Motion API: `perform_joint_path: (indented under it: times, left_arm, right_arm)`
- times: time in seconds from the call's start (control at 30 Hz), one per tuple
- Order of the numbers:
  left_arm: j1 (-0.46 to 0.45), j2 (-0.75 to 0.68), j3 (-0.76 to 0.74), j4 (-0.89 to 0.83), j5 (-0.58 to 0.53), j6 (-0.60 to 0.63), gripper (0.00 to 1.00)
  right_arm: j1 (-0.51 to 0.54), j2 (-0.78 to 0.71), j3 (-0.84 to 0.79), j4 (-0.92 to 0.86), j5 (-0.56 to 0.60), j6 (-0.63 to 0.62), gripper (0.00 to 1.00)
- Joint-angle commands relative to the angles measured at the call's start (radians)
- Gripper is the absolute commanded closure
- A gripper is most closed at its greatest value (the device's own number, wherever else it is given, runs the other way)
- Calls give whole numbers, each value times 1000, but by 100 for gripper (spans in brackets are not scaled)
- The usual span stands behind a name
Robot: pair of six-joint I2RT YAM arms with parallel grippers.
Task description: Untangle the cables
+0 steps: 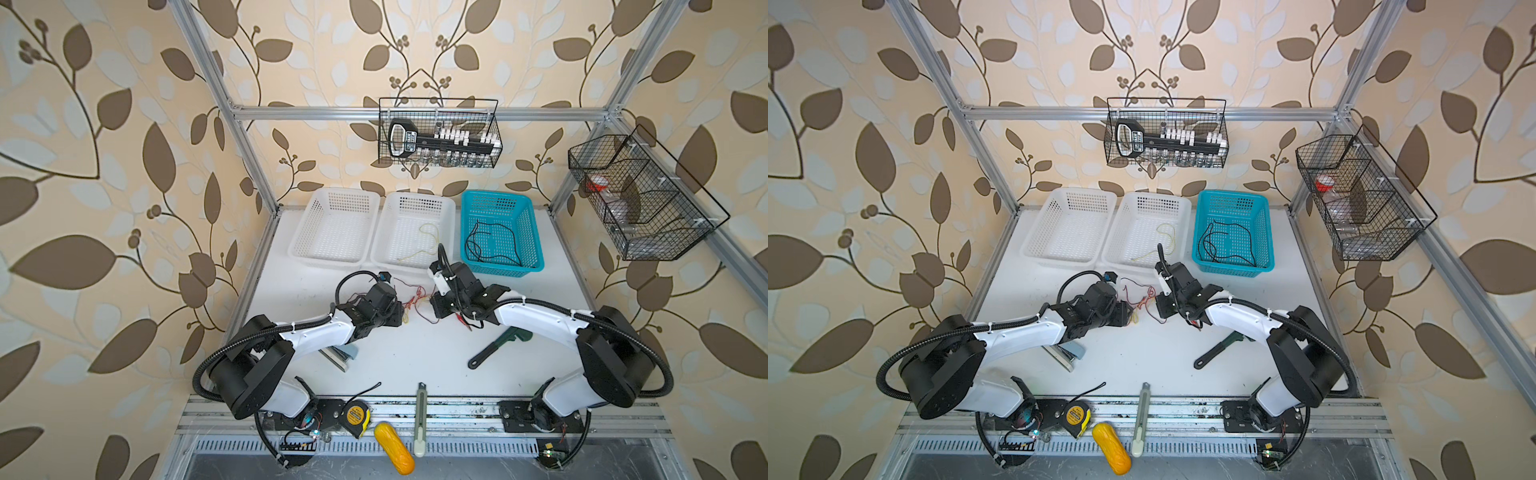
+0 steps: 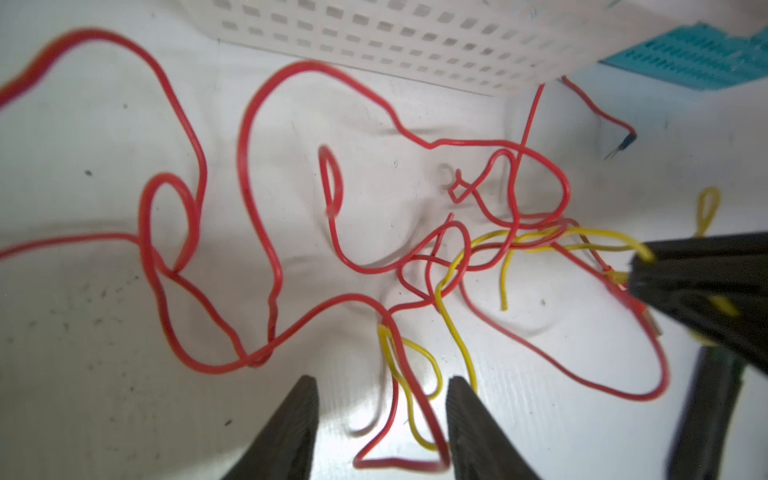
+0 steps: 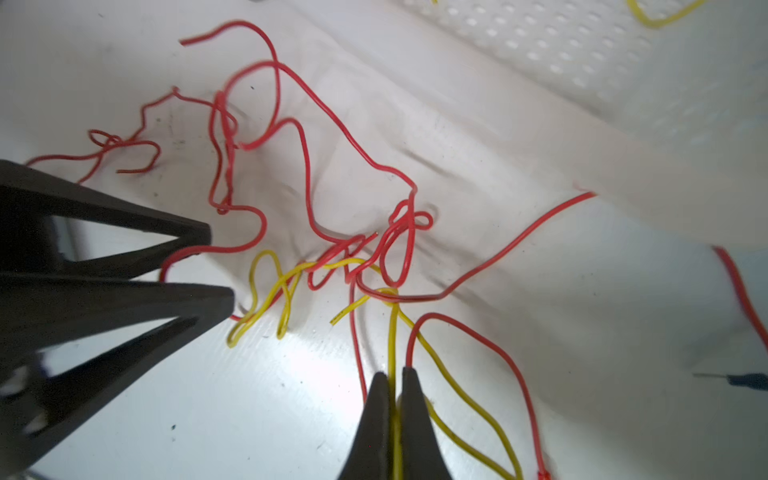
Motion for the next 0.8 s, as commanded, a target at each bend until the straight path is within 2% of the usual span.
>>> perform_joint_path:
  times: [0.0, 0.17, 0.3, 0.5, 0.77]
  left_arm:
    - [-7, -1, 38, 13, -30, -6, 68]
    - [-5, -1, 39, 0, -61, -11, 100]
    - [-6, -1, 36, -10, -81, -16, 100]
    - [-6, -23, 19, -21, -105, -15, 100]
    - [-3, -73, 13, -85, -173, -2, 100]
  right_arm:
    - [10, -73, 4, -27, -19, -32, 100]
    - [11, -164, -2, -69, 38, -34, 100]
    - [8, -236, -21, -74, 103, -32, 100]
    - [-4, -331, -50, -97, 302, 1, 100]
    - [-63, -389, -78, -105, 338, 14, 100]
